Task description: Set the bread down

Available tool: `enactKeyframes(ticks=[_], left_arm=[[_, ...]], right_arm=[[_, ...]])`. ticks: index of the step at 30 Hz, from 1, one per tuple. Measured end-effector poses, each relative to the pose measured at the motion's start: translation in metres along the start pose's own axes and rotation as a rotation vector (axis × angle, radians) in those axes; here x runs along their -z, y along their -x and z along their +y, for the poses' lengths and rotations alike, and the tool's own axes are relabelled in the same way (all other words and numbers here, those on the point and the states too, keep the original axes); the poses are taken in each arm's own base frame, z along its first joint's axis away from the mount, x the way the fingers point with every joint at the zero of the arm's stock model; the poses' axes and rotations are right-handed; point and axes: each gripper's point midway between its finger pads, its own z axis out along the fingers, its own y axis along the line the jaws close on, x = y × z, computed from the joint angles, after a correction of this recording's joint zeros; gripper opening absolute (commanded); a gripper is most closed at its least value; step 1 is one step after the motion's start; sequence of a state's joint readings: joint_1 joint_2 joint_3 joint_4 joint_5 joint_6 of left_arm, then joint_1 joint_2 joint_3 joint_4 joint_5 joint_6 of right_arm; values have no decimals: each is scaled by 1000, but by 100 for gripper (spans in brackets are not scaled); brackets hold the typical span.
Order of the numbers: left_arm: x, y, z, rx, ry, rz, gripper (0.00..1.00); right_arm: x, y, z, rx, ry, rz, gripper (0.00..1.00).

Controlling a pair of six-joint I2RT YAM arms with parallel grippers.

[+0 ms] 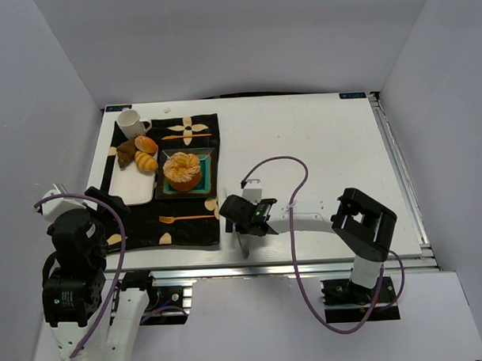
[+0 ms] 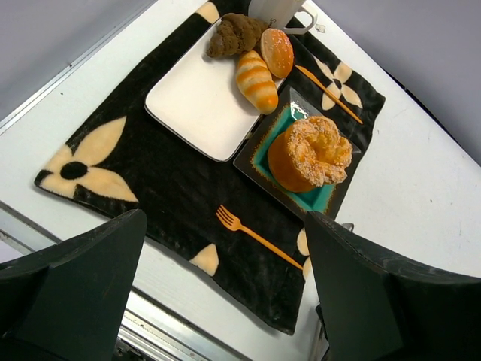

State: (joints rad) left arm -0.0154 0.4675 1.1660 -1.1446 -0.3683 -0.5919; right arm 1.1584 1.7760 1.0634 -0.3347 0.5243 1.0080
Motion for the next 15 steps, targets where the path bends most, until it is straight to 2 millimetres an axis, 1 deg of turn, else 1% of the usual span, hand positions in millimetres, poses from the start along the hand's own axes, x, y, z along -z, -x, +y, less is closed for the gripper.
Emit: enactKeyframes(ticks=[1, 5, 6, 8, 10, 11, 12, 13, 14, 15], left_arm=[[0, 0, 0, 0, 0, 0, 98], [0, 0, 0, -1, 0, 1, 98], [0, 0, 0, -1, 1, 1, 98], [0, -1, 1, -4, 4, 5, 98], [0, -2, 2, -8, 7, 9, 98], [1, -3, 3, -10, 9, 12, 98], [2, -3, 3, -12, 11, 15, 98], [4, -3, 4, -15, 12, 16, 98], [7, -1, 5, -16, 12, 15, 98], [10, 1, 5, -15, 13, 11, 98]], right_arm=[[1, 0, 0, 0, -1, 0, 89], [8, 6, 0, 17, -8, -10, 89], [13, 10, 0, 25, -8, -16, 89], [32, 25, 2, 30, 9, -40, 89], [63, 49, 8, 17, 63, -92, 89], [87, 66, 11, -1, 113, -135, 89], [111, 81, 11, -23, 162, -177, 89], [141, 99, 7, -54, 222, -235, 89], [167, 113, 2, -86, 278, -286, 89], [199, 129, -11, -132, 333, -353, 89]])
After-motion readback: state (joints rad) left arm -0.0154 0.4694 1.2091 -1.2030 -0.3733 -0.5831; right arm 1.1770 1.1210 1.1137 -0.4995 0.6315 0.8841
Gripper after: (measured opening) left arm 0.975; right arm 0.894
